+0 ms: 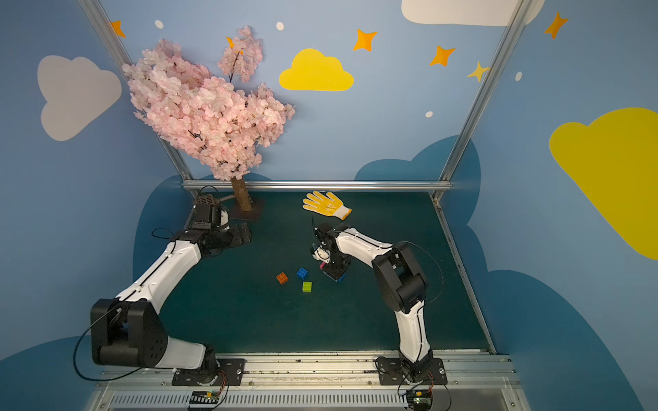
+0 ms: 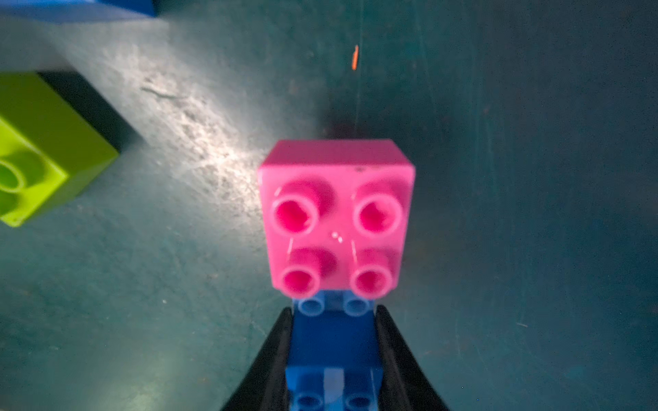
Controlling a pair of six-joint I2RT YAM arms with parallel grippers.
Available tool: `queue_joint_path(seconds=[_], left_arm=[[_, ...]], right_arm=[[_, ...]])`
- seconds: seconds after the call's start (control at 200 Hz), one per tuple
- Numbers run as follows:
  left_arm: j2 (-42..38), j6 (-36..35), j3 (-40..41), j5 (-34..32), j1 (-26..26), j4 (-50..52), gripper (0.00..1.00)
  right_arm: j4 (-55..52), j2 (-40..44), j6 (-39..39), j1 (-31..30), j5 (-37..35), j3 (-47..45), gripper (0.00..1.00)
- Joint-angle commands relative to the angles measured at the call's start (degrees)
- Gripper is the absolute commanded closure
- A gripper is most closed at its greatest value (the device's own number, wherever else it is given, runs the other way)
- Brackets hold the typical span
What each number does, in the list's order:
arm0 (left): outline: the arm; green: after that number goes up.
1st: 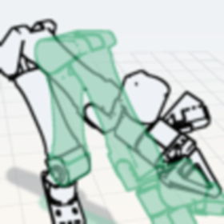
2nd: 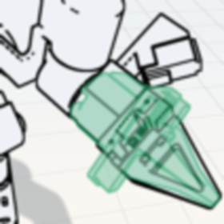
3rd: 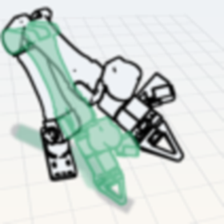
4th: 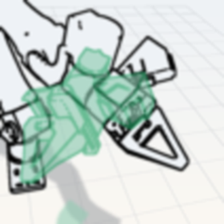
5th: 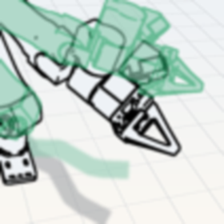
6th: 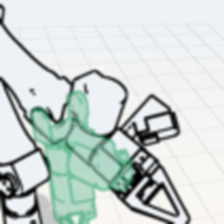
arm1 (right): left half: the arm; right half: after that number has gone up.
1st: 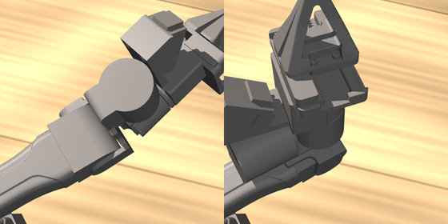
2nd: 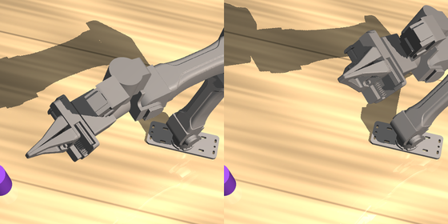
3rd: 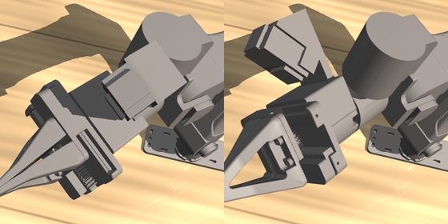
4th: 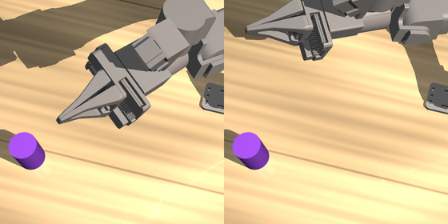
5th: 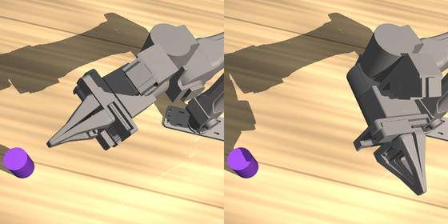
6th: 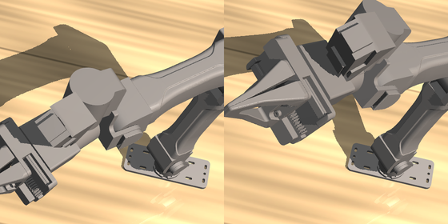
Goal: Assemble the letter y with lego
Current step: Pick up the lego brick from the center of the board.
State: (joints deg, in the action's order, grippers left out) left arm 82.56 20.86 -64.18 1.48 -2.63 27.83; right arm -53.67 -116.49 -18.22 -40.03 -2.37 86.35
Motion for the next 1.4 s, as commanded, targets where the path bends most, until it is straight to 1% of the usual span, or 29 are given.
queue_joint_path(seconds=[0.0, 0.05, 0.13, 0.2, 0.265, 0.33, 0.38, 0.531, 0.691, 0.871, 1.161, 1.287, 1.397], left_arm=[[0.1, 0.0, -1.6, -0.4, 0.3, 0.9, 0.0], [0.1, 0.0, -1.5, -0.4, 0.2, 0.9, 0.0], [0.2, 0.0, -1.5, -0.4, 0.3, 0.9, 0.0], [0.3, 0.1, -1.6, -0.2, 0.2, 0.9, 0.0], [0.3, 0.1, -1.6, -0.1, 0.3, 0.8, 0.0], [0.2, 0.1, -1.5, -0.2, 0.2, 0.8, 0.0], [0.2, 0.0, -1.5, -0.2, 0.3, 0.8, 0.0], [0.2, 0.0, -1.4, -0.1, 0.3, 0.8, 0.0], [0.3, -0.1, -1.4, -0.1, 0.2, 0.7, 0.0], [0.3, 0.0, -1.4, -0.2, 0.3, 0.7, 0.0], [0.3, 0.0, -1.5, -0.2, 0.2, 0.8, 0.0], [0.3, -0.1, -1.4, 0.0, 0.2, 0.7, 0.0], [0.3, -0.1, -1.4, -0.1, 0.3, 0.7, 0.0]], right_arm=[[-0.1, -4.2, 0.2, -0.8, 0.3, -1.1, 0.94], [0.4, -3.5, 0.2, -0.8, 0.2, -1.3, 0.93], [1.1, -1.8, 0.2, -0.7, 0.6, -1.5, 0.89], [1.0, -0.9, 0.3, -0.7, 0.4, -1.1, 0.82], [0.6, -0.5, 0.2, -0.6, 0.2, -0.5, 0.79], [0.6, -0.2, 0.2, -0.7, 0.1, -0.2, 0.71], [0.6, -0.1, 0.2, -0.7, -0.1, 0.0, 0.63], [1.1, 1.0, 0.2, -0.6, 0.0, 0.3, 0.55], [1.0, 1.1, 0.3, -0.3, 1.2, 1.6, 0.54], [0.6, -1.3, -0.1, -0.1, 2.1, 3.7, 0.54], [1.0, -4.3, 0.1, 0.3, 3.7, 4.4, 0.55], [1.2, -4.8, 0.3, 0.4, 3.7, 4.3, 0.59], [1.2, -4.7, 0.3, 0.5, 4.2, 4.2, 0.68]])
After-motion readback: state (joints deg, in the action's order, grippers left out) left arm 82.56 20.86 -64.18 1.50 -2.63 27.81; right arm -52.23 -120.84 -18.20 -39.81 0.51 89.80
